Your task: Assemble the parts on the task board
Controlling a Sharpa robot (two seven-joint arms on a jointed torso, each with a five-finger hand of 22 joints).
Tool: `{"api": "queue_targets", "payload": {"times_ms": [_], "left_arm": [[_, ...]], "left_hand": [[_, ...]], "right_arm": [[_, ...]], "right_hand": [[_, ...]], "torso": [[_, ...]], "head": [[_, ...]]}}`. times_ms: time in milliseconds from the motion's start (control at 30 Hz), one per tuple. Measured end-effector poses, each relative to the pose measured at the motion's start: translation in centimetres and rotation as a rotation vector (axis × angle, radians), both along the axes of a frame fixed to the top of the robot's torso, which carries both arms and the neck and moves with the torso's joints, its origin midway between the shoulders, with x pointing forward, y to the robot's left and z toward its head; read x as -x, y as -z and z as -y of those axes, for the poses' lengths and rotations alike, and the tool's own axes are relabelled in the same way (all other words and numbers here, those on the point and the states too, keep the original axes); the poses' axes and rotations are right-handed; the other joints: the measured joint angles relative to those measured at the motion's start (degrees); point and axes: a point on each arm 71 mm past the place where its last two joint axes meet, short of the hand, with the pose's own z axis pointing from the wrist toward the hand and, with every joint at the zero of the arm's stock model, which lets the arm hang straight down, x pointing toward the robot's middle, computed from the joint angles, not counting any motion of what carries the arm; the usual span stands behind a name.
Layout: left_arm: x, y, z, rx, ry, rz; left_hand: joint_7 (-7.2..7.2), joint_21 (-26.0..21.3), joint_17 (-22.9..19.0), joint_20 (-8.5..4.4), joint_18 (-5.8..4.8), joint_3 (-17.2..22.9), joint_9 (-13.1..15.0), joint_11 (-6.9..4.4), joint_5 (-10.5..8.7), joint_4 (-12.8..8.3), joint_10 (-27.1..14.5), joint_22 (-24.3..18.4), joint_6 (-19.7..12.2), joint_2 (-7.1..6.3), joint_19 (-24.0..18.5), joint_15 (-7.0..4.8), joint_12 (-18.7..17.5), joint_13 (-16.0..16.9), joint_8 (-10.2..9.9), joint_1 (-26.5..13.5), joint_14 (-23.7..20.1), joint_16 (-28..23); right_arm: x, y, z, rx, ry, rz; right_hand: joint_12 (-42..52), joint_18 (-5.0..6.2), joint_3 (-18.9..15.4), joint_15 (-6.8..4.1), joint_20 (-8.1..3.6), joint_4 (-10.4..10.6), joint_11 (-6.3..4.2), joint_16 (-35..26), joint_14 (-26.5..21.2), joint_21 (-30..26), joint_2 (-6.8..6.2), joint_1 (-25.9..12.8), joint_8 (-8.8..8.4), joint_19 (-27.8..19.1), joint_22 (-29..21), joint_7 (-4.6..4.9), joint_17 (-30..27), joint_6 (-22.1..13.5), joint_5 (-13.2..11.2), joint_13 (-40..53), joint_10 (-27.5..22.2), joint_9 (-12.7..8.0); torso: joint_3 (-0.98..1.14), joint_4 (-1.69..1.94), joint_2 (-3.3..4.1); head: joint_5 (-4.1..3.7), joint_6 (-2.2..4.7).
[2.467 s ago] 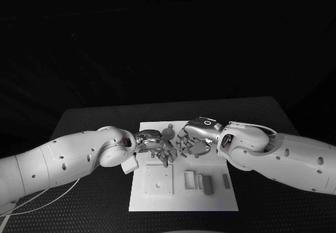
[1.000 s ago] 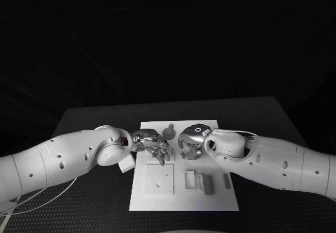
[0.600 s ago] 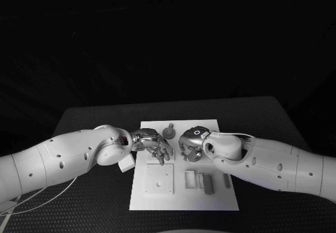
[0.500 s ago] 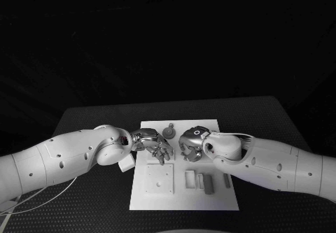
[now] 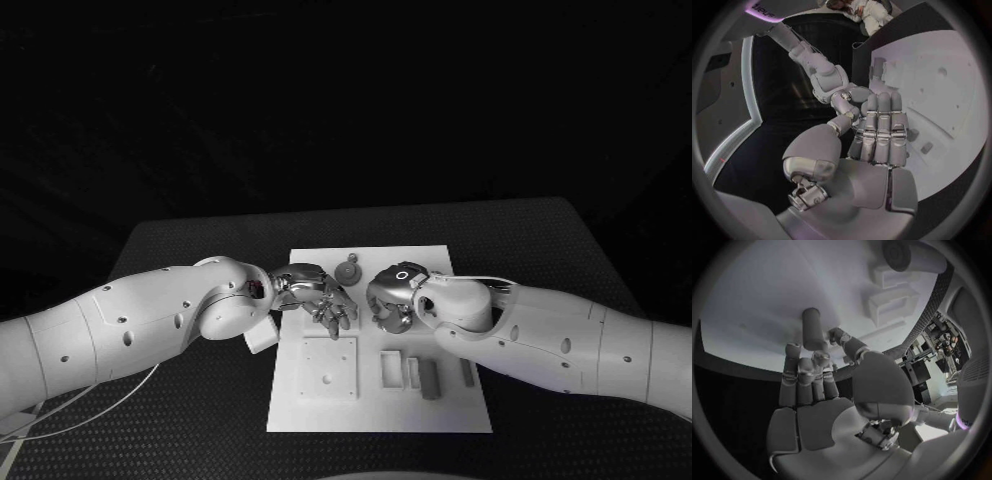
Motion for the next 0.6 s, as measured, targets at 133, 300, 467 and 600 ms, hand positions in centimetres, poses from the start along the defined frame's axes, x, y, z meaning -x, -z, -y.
{"api": "queue_targets", "payload": {"times_ms": [133,300,467,600], "left_arm": [[0.0,0.0,0.0,0.0,0.0,0.0],[0.0,0.0,-0.01,0.0,0.0,0.0],[0.0,0.0,-0.02,-0.001,0.0,0.0],[0.0,0.0,-0.01,-0.001,0.0,0.0]], "left_hand": [[0.0,0.0,0.0,0.0,0.0,0.0,0.05,0.0,0.0,0.0,0.0,0.0,0.0,0.0,0.0,0.0,0.0,0.0,0.0,0.0,0.0,0.0],[0.0,0.0,0.07,0.0,0.0,0.0,0.05,0.0,0.0,0.0,0.0,-0.01,0.0,-0.04,0.0,0.0,0.0,0.05,0.0,0.04,0.0,0.0],[0.0,0.0,0.09,0.0,0.0,0.0,0.1,0.0,0.0,0.0,0.0,-0.01,0.0,-0.23,0.0,0.0,0.0,0.05,0.0,0.23,0.0,0.0],[0.0,0.0,0.14,-0.13,0.0,0.15,0.1,0.0,0.0,-0.15,0.0,0.04,0.0,-0.23,0.13,0.0,0.0,0.05,0.0,0.23,0.0,0.0]], "right_arm": [[0.02,0.11,-0.13,0.0,-0.008,-0.001],[0.04,0.22,-0.22,-0.003,-0.017,0.0],[0.02,0.28,-0.18,-0.008,-0.021,0.005],[0.03,0.3,-0.17,-0.009,-0.024,0.007]], "right_hand": [[0.57,0.0,0.57,-0.2,0.0,-2.09,0.07,0.32,-0.24,0.29,0.87,0.62,0.17,0.0,0.0,-0.43,-0.35,0.44,0.0,-0.69,-0.34,0.06],[1.16,0.0,2.22,-0.28,0.22,-3.28,-0.1,0.37,-0.33,0.29,1.66,1.41,0.51,-0.21,0.0,-0.59,-0.69,1.06,0.0,-1.39,-0.53,0.03],[1.66,0.0,3.47,-0.22,0.22,-3.39,-0.29,0.68,-0.39,0.29,1.86,1.6,0.78,-0.21,0.0,-0.79,-0.91,1.67,0.0,-1.88,-0.72,-0.19],[2.0,0.0,3.94,-0.22,0.22,-3.4,-0.3,0.76,-0.39,0.51,2.56,1.95,1.08,-0.21,0.0,-1.05,-1.07,2.06,-0.01,-2.21,-0.73,-0.2]], "torso": [[0.0,-0.01,-0.01],[0.01,0.01,-0.01],[0.02,0.01,-0.01],[0.01,-0.01,-0.01]], "head": [[0.0,-0.03],[0.04,-0.13],[0.12,-0.2],[0.16,-0.26]]}}
